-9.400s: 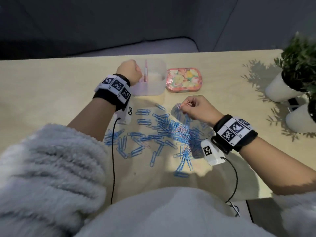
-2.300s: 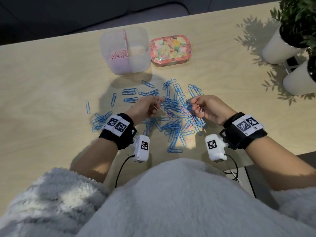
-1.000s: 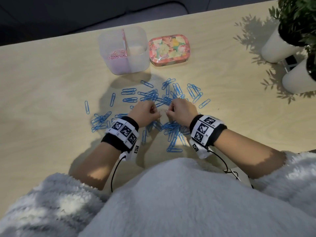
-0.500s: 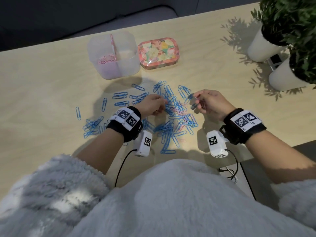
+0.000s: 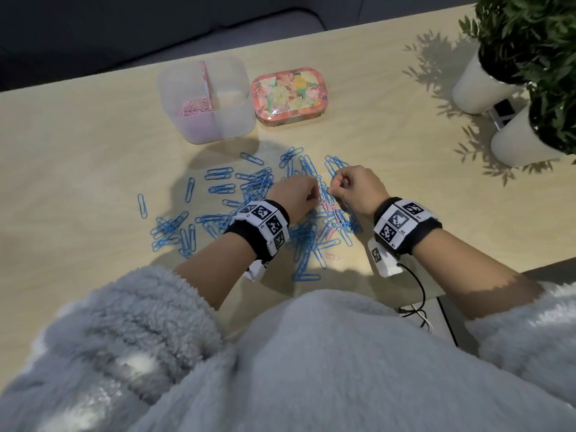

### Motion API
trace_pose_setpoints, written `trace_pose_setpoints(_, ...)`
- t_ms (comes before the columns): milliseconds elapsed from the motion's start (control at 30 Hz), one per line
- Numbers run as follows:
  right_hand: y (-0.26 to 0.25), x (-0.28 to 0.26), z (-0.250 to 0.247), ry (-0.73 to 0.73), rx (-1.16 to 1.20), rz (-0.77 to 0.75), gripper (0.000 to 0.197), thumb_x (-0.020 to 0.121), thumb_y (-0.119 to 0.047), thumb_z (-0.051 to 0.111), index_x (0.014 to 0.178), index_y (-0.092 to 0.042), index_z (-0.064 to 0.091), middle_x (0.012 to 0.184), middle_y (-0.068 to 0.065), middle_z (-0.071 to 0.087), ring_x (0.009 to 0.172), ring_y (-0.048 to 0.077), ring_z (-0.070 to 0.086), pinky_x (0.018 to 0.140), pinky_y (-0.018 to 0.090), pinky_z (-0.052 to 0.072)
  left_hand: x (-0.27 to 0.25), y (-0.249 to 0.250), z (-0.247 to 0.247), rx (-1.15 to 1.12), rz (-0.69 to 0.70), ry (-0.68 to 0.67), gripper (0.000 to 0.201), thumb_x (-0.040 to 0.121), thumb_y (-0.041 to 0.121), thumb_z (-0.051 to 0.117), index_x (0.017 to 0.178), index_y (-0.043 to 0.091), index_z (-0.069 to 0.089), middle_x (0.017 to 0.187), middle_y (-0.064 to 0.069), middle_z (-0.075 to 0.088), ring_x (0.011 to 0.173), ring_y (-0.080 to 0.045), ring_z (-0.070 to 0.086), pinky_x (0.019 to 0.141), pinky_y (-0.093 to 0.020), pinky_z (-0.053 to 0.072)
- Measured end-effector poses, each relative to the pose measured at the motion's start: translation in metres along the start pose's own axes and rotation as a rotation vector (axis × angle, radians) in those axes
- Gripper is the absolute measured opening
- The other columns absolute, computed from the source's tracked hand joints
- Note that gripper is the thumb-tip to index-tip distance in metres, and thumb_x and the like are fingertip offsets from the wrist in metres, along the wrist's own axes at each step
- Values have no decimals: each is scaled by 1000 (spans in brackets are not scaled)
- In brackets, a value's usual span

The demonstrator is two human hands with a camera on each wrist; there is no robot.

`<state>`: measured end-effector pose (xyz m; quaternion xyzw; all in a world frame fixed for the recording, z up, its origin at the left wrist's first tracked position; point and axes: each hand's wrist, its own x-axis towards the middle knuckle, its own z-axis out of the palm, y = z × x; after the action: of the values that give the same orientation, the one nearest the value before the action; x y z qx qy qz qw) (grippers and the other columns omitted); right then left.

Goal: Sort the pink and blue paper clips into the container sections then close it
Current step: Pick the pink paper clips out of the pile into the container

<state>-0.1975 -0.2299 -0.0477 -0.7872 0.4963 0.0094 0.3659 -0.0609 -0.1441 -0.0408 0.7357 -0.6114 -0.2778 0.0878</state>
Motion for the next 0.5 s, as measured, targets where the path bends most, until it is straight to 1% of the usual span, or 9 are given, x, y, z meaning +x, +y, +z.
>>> trace_pose_setpoints(67, -3, -1, -1, -44, 53, -6, 18, 79, -17, 63, 62, -18, 56, 54, -1, 57, 59, 25, 59, 68, 36, 51, -2, -4, -2, -59, 8, -16, 11, 87, 20, 55, 93, 12, 60, 96, -6, 62, 86, -23, 56, 72, -30, 39)
trace_pose_setpoints(133, -6, -4, -5, -48, 242, -22, 21, 84, -8, 54, 63, -10, 50, 52, 6, 51, 45, 17, 48, 51, 28, 44, -7, -8, -5, -160, -14, -2, 9, 89, 21, 55, 89, 12, 57, 79, 1, 54, 74, -18, 48, 67, -27, 35)
trace_pose_setpoints(167, -8, -7, -8, -49, 363, -10, 21, 86, -3, 48, 66, -4, 48, 51, 9, 48, 40, 11, 42, 44, 21, 36, -9, -11, -7, -227, -34, 22, 8, 89, 21, 54, 86, 14, 54, 72, 6, 48, 68, -15, 44, 64, -26, 32)
trace_pose_setpoints(233, -8, -14, -12, -78, 650, 65, 22, 90, 5, 40, 70, -4, 45, 44, 6, 51, 32, 6, 40, 34, 12, 26, -16, -18, -12, -361, -88, 84, 8, 89, 18, 53, 83, 14, 49, 66, 9, 43, 61, -9, 40, 56, -25, 31)
trace_pose_setpoints(300, -3, -18, -12, -147, 860, 127, 21, 89, 9, 37, 82, -5, 49, 44, 0, 58, 31, 8, 45, 33, 12, 26, -22, -29, -20, -456, -140, 145, 10, 89, 16, 52, 81, 13, 48, 66, 9, 44, 60, -5, 40, 57, -20, 33)
trace_pose_setpoints(333, 0, -19, -10, -179, 896, 146, 22, 89, 10, 36, 89, -6, 52, 47, 1, 59, 32, 9, 45, 33, 13, 26, -24, -34, -24, -488, -160, 167, 11, 89, 17, 53, 80, 13, 48, 66, 9, 45, 59, -5, 40, 57, -21, 34)
trace_pose_setpoints(367, 2, -21, -8, -195, 888, 154, 22, 88, 9, 38, 91, -6, 54, 48, 0, 59, 32, 9, 43, 33, 13, 25, -26, -39, -30, -513, -175, 175, 12, 89, 17, 53, 79, 13, 49, 66, 9, 45, 59, -6, 41, 59, -23, 35)
trace_pose_setpoints(433, 6, -23, -1, -163, 712, 113, 15, 88, 1, 48, 85, -9, 59, 48, -3, 57, 36, 9, 42, 36, 15, 27, -28, -49, -43, -546, -187, 182, 9, 89, 17, 54, 81, 12, 52, 67, 7, 48, 61, -9, 43, 66, -27, 38)
trace_pose_setpoints(500, 8, -22, 7, -95, 473, 21, 13, 84, -13, 63, 72, -14, 61, 54, 2, 56, 48, 15, 45, 49, 23, 35, -28, -56, -61, -547, -184, 229, 6, 89, 15, 56, 85, 11, 54, 72, 0, 52, 65, -13, 44, 69, -29, 38)
